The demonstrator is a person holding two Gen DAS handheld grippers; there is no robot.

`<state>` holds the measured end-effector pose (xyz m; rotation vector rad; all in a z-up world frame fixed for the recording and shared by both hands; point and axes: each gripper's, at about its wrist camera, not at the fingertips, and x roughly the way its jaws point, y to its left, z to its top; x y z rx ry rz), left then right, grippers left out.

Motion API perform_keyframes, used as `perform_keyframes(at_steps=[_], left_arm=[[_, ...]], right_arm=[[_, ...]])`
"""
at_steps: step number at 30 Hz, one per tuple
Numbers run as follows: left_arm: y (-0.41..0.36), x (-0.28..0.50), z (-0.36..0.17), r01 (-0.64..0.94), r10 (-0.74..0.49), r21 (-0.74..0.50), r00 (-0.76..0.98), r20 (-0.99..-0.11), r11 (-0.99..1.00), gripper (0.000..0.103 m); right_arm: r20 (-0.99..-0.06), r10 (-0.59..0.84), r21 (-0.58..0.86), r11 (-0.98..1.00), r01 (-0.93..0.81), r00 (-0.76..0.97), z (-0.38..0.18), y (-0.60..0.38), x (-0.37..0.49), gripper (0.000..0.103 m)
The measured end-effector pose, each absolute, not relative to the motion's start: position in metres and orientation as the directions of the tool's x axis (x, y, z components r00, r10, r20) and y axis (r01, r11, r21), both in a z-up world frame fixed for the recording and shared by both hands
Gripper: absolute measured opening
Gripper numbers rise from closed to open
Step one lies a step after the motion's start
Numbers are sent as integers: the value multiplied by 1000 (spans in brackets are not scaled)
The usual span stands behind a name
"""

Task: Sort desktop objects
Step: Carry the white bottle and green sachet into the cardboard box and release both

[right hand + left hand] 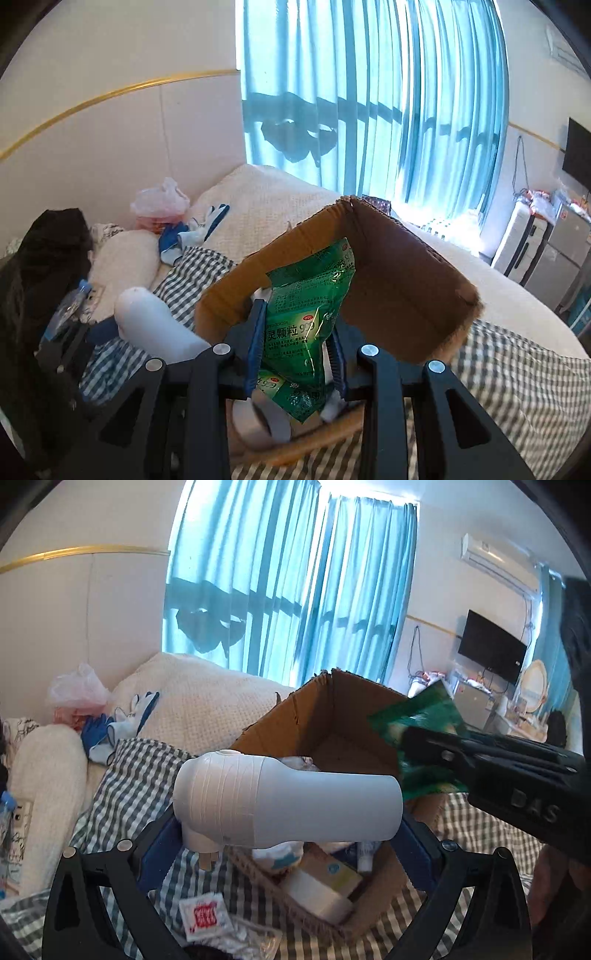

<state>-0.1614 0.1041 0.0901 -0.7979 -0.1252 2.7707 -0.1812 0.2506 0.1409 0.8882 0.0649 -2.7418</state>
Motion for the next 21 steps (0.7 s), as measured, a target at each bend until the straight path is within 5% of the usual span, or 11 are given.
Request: perform_keyframes(at_steps=[14,16,18,21], left_arm=[[158,-214,53,-203,213,-82,-797,-565,-976,102],[158,-216,49,-204,224,-101,-779,-586,-974,102],[157,-216,49,-206,227,-106,-761,-608,-973,103],[158,-211,53,-188,177,-48,-768,-615,-981,103]], right_arm=[[-603,-228,127,-973,191,-764,111,302,-228,33],[-584,-245,146,-970,196,-774,116,305,-225,60],[-557,-229,134,-973,186,-798,123,306,-219,76],[-536,-229,130,-973,189,-813,131,305,-212,76]])
